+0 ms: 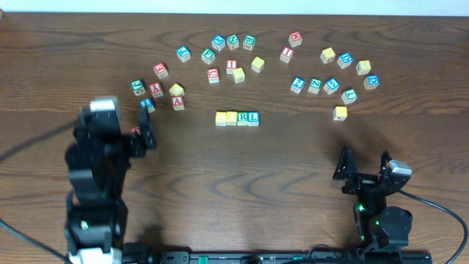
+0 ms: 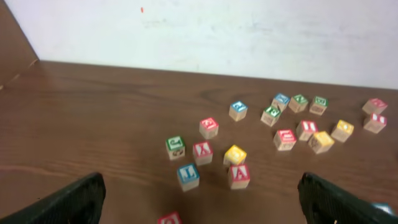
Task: Spell out CORL
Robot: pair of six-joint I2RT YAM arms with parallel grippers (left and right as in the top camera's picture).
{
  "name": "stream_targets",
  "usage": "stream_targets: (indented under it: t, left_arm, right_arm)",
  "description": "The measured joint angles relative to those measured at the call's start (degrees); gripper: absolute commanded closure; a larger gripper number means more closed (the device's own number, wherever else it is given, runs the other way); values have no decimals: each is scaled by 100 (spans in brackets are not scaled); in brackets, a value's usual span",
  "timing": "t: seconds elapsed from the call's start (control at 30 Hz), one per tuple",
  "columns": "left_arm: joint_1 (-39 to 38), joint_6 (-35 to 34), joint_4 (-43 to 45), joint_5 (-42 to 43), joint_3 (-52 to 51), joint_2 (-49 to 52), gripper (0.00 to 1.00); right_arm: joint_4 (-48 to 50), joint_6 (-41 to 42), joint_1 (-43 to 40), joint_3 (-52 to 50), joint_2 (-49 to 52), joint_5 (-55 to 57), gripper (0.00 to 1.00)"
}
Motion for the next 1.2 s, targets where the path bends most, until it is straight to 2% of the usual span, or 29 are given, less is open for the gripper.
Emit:
stream_targets:
  t: [0.23,0.53,0.83,1.2]
  left_arm:
    - [144,81,529,103,-1692,-1401,2]
    - [144,83,553,111,-2839,-2695,2]
    - [144,96,551,28,-3115,-3626,2]
    - [144,101,529,-190,-3115,-3735,2]
  right_arm:
    - [2,0,0,0,-2,0,1]
    - [2,0,0,0,-2,-2,1]
    - [2,0,0,0,0,-2,1]
    - [2,0,0,0,-2,0,1]
